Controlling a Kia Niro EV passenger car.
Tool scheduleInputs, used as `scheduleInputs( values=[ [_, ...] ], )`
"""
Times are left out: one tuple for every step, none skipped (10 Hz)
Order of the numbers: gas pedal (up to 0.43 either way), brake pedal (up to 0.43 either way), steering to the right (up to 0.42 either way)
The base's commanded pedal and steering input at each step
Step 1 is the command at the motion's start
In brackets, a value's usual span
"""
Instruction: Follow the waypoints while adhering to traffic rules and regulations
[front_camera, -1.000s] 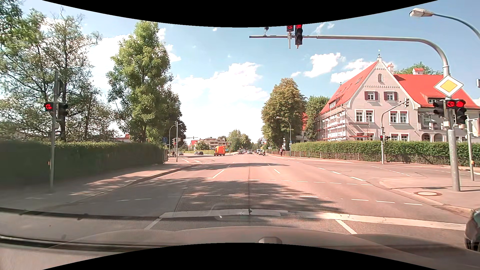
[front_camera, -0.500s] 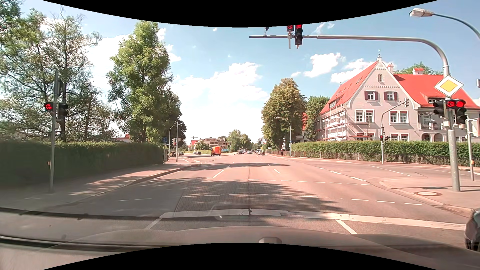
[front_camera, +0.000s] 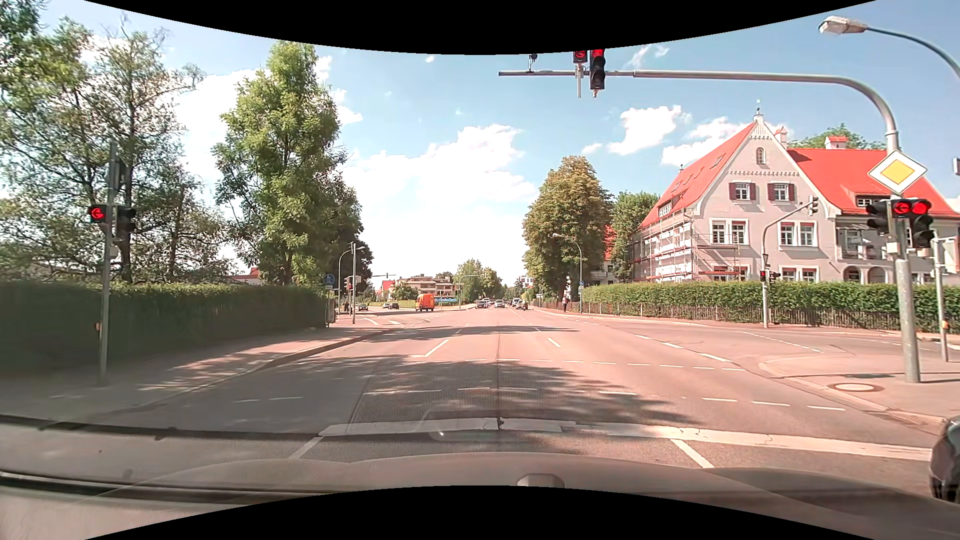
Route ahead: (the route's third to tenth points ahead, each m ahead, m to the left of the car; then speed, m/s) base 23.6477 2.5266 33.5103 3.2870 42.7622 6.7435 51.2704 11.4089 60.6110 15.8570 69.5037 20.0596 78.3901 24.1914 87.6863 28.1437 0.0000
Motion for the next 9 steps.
scheduleInputs(
  values=[
    [0.0,0.439,-0.004],
    [0.0,0.439,-0.004],
    [0.0,0.433,-0.004],
    [0.0,0.439,-0.004],
    [0.0,0.439,-0.004],
    [0.0,0.439,-0.004],
    [0.0,0.439,-0.004],
    [0.0,0.439,-0.004],
    [0.0,0.439,-0.004]
  ],
)
